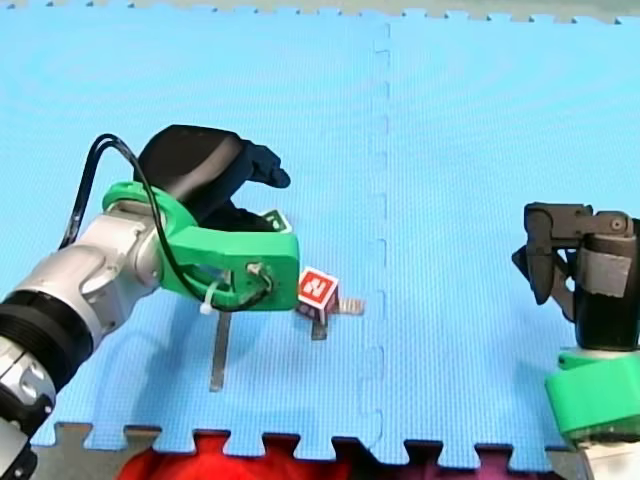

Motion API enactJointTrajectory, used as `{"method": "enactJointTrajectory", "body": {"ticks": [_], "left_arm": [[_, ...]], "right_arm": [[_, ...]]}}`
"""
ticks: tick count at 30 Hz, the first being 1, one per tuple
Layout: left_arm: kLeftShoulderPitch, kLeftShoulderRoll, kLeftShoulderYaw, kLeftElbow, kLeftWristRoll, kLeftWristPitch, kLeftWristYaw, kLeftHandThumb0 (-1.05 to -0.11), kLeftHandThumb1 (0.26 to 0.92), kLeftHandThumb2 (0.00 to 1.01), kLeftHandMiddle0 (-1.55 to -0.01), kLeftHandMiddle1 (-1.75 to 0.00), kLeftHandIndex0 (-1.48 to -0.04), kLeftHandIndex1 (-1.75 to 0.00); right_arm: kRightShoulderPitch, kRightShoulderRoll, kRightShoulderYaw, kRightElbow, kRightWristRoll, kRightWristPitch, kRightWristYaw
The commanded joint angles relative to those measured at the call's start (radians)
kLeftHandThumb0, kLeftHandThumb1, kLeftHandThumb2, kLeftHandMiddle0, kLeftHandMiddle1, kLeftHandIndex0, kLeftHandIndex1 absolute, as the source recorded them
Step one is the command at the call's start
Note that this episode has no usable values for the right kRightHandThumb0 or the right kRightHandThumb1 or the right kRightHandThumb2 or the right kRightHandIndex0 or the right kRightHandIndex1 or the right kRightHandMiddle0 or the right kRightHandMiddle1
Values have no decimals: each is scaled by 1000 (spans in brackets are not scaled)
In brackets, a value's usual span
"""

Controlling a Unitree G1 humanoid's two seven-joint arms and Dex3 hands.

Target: Stack cube left

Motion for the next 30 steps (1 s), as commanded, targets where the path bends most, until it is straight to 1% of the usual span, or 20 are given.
{"method": "enactJointTrajectory", "body": {"ticks": [1,4,6,10,14,19,21,22,24,30], "left_arm": [[-9,8,-6,-3,4,2,-16,-649,724,6,-802,-1746,-1002,-1],[-13,11,-13,-8,7,9,-50,-660,725,5,-825,-1746,-1004,-2],[-15,12,-15,-11,7,13,-72,-666,726,5,-835,-1746,-1009,-4],[-13,-3,-20,6,7,29,-88,-677,726,3,-851,-1746,-1022,-9],[-11,-9,-21,3,6,41,-93,-678,727,3,-855,-1746,-1030,-10],[-8,-8,-33,-11,17,61,-110,-679,729,3,-855,-1746,-1035,-10],[-6,-9,-40,-12,23,72,-121,-686,731,4,-855,-1746,-1011,-5],[-5,-9,-42,-11,24,76,-127,-693,732,4,-855,-1746,-952,-2],[-3,-12,-44,-5,20,80,-142,-701,733,4,-855,-1746,-912,0],[-1,-28,-52,31,18,84,-146,-707,737,4,-904,-1746,-939,-15]], "right_arm": [[10,-6,-6,-19,1,10,-3],[17,-7,-10,-36,-12,20,-13],[20,-8,-11,-43,-18,23,-18],[24,-10,-12,-55,-23,26,-20],[32,-10,-12,-69,-24,31,-20],[43,-11,-12,-91,-23,40,-17],[46,-12,-12,-94,-22,41,-15],[47,-12,-12,-96,-21,41,-15],[49,-12,-12,-100,-21,41,-14],[54,-13,-12,-108,-15,38,-9]]}}
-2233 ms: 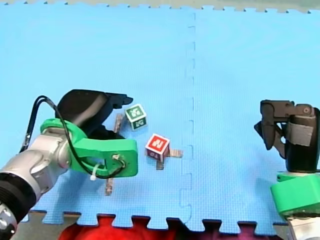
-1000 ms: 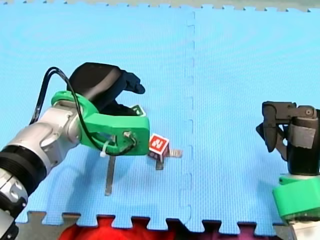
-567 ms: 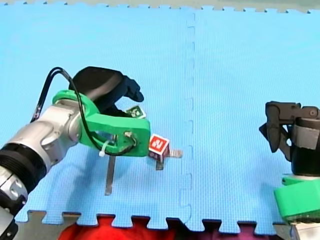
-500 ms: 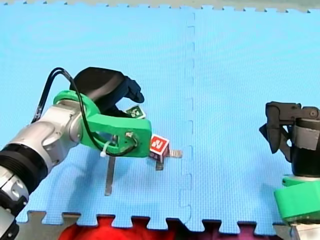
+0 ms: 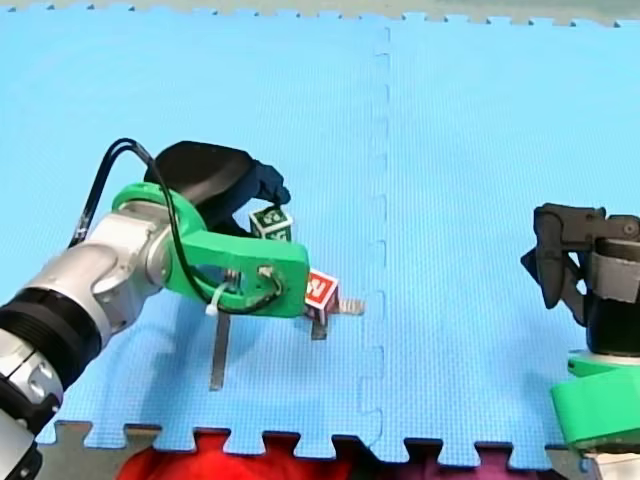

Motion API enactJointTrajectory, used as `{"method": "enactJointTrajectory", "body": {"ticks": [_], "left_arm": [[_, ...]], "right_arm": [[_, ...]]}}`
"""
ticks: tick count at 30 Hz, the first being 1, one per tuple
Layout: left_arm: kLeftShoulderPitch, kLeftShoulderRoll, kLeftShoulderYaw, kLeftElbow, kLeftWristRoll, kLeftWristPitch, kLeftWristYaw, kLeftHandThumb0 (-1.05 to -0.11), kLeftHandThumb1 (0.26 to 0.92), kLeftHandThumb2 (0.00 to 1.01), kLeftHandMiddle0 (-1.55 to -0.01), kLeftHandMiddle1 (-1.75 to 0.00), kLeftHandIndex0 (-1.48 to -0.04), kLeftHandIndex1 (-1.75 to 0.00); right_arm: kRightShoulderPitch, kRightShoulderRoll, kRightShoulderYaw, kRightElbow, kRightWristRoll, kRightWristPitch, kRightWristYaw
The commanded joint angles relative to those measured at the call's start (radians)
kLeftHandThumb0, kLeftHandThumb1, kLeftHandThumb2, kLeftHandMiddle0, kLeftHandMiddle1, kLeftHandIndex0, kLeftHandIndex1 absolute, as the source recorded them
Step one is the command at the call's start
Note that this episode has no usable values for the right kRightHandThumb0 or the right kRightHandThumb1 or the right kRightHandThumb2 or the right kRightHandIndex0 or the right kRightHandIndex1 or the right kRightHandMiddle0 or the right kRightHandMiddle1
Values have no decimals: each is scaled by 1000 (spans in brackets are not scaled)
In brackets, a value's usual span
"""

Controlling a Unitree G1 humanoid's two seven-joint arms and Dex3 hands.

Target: Stack cube left

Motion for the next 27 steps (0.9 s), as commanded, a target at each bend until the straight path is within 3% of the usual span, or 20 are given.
{"method": "enactJointTrajectory", "body": {"ticks": [1,4,5,8,11,27], "left_arm": [[7,-3,-6,18,0,6,-12,-707,738,4,-911,-1746,-942,-15],[5,-8,-6,26,-4,8,-17,-706,742,4,-936,-1746,-1009,-42],[5,-9,-5,27,-7,8,-18,-608,747,5,-949,-1746,-1113,-76],[6,-10,2,26,-19,5,-23,-433,768,10,-974,-1746,-1297,-134],[7,-9,4,23,-24,3,-15,-351,779,11,-989,-1746,-1400,-175],[12,1,4,16,-22,-42,77,-413,790,5,-999,-1746,-1346,-105]], "right_arm": [[6,-6,-3,-6,6,-1,1],[8,-5,-3,-9,8,0,4],[9,-5,-3,-10,8,-1,4],[9,-4,-3,-11,7,1,4],[10,-5,-4,-12,8,2,4],[11,-9,-10,-18,-1,-2,-3]]}}
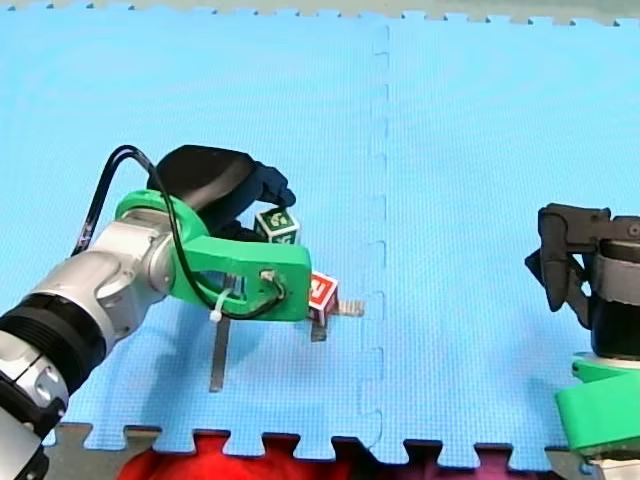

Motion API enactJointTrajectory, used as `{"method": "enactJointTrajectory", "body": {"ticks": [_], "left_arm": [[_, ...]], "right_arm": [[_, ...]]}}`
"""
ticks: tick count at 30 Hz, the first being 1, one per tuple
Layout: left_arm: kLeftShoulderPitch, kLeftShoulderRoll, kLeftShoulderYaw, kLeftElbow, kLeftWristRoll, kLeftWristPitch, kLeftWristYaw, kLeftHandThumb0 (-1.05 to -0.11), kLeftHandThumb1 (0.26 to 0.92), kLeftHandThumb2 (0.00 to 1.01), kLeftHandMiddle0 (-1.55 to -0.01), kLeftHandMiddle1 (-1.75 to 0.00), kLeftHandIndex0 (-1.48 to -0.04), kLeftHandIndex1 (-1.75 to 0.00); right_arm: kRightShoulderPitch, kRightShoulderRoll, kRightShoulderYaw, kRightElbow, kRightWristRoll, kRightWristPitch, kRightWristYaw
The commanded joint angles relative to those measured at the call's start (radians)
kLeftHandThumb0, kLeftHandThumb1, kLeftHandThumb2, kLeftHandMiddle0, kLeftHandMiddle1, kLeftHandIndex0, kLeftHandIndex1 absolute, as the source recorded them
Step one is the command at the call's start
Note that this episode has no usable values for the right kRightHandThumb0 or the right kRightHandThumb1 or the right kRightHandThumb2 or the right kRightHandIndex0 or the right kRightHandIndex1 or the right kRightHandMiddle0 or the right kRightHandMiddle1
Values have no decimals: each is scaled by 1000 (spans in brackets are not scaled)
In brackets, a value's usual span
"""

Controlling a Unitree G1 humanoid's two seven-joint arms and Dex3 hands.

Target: Stack cube left

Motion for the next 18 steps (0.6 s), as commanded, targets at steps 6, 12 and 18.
{"method": "enactJointTrajectory", "body": {"ticks": [6,12,18], "left_arm": [[10,9,-4,4,14,-26,56,-423,790,3,-1001,-1746,-1344,-90],[10,11,-1,8,15,-39,76,-431,789,2,-1003,-1746,-1336,-72],[7,9,2,13,12,-44,85,-438,788,1,-1005,-1746,-1337,-61]], "right_arm": [[0,-4,-4,1,0,-7,-7],[0,-1,-3,-1,-6,-8,-12],[0,-5,-4,1,-10,-10,-15]]}}
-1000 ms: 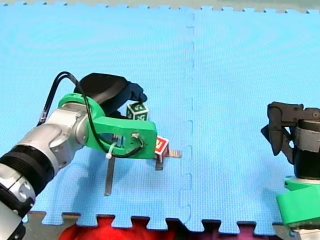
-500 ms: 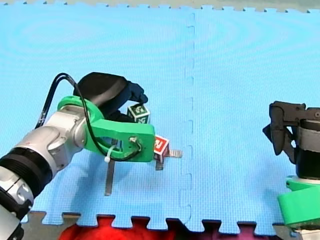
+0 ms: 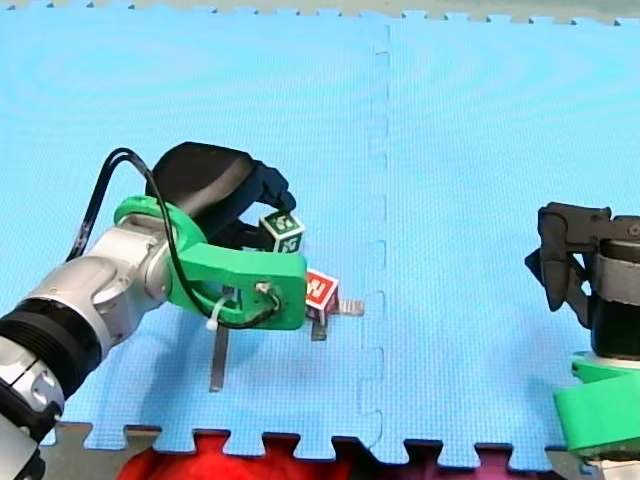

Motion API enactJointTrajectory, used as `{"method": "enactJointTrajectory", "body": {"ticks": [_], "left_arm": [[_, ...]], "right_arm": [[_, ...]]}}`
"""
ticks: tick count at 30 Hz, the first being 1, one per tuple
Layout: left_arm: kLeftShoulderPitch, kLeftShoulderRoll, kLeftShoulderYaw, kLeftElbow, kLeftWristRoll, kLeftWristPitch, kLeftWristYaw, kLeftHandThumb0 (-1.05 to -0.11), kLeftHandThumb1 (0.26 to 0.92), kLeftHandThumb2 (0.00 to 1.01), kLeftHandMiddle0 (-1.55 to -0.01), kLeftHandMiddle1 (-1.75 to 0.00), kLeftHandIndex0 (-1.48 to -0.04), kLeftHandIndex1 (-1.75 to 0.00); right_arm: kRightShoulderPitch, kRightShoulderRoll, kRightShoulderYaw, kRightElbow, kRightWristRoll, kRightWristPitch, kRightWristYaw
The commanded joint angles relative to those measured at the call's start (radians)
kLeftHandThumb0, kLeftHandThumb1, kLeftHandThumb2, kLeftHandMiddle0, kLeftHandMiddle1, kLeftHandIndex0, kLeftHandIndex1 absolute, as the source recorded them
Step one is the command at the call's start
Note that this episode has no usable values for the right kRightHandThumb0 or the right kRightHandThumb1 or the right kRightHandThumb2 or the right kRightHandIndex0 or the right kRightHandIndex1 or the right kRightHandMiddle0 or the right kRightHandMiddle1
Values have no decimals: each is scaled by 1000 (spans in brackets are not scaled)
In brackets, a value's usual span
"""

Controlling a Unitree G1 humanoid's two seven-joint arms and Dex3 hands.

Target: Stack cube left

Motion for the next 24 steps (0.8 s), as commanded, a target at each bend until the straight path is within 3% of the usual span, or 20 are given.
{"method": "enactJointTrajectory", "body": {"ticks": [1,6,15,24], "left_arm": [[-1,3,5,4,-3,-5,6,-439,787,1,-1005,-1746,-1337,-59],[-8,24,18,-40,-4,-32,34,-441,786,0,-1006,-1746,-1340,-53],[44,92,53,-257,3,-34,37,-460,783,0,-1008,-1746,-1331,-35],[87,134,78,-417,30,-15,26,-467,778,0,-1009,-1746,-1333,-27]], "right_arm": [[0,-6,-2,2,-1,-6,-5],[-4,-5,0,8,-4,-7,-9],[-5,-3,5,20,-3,-9,-10],[-8,-4,8,34,1,-10,-7]]}}
